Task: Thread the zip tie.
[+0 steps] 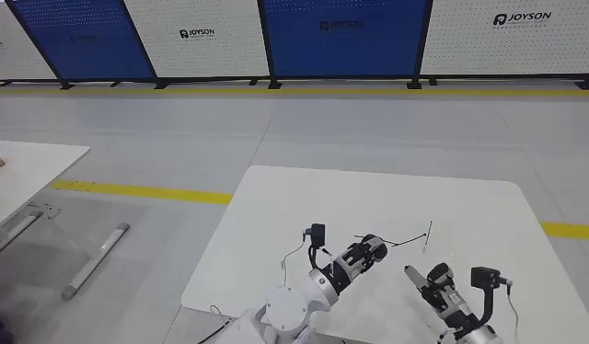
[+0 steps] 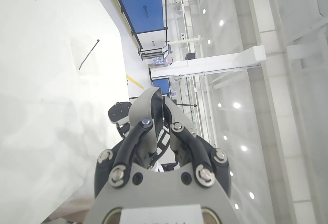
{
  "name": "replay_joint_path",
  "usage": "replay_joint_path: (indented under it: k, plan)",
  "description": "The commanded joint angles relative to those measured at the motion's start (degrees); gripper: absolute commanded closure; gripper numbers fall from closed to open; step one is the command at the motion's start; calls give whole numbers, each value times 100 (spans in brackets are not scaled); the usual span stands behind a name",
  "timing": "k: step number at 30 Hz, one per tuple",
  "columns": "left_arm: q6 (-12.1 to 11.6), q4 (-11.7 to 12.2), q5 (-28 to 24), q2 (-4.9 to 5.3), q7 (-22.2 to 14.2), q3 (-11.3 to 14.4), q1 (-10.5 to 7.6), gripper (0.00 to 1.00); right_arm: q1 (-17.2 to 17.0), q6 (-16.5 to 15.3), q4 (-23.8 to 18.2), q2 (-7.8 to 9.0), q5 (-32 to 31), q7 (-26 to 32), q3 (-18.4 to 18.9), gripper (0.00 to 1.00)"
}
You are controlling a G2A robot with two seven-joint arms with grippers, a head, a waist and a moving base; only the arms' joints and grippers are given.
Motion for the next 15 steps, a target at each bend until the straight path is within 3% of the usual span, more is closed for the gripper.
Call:
replay_joint_path:
  k: [1,9,15]
  plan:
    - [0,1,0,0,2,-1,-1,100,-1,0,-2,-1,13,7,1,0]
    - [-9,4,4,-2,7,17,1,100,48,8,40,-6,-85,-69,-42,0]
    - [-32,-30,28,-10,17,114,15,100,70,85,106,-14,-832,-546,-212,0]
